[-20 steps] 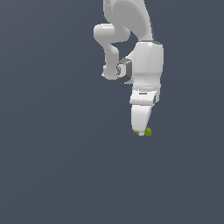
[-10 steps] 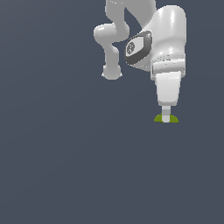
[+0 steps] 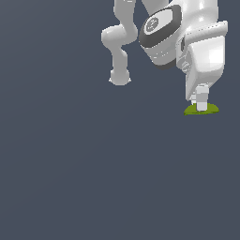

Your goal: Pick up the object and move it to a goal position.

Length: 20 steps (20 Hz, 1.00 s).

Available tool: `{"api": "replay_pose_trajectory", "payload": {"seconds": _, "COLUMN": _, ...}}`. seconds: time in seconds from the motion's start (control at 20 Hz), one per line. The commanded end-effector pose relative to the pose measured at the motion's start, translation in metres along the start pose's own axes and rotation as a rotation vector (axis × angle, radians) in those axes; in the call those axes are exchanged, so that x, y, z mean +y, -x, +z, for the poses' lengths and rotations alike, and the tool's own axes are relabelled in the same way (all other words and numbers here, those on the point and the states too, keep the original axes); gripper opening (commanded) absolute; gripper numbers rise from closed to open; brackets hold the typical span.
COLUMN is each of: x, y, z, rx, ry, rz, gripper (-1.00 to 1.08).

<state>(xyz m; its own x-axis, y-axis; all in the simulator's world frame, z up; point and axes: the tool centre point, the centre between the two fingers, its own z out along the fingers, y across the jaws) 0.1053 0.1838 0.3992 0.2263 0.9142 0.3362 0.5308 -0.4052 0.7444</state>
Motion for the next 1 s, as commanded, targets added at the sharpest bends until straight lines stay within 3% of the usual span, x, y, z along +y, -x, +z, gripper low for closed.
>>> {"api": "replay_pose_trajectory", "payload": {"seconds": 0.0, "x": 0.008, "y": -0.009, "z": -0.009, "rx": 0.012, "ry": 0.03, "rz": 0.0, "gripper": -1.0}}
{"api": "replay_pose_trajectory", "payload": {"seconds": 0.5, "x": 0.03, "y": -0.041, "z": -0.043, "rx": 0.049, "ry": 0.13, "rz": -0.002, "gripper": -1.0}}
{"api": "replay_pose_trajectory", "payload": {"seconds": 0.95, "x": 0.04, "y": -0.056, "z": -0.061, "rx": 0.068, "ry": 0.181, "rz": -0.005, "gripper": -1.0}}
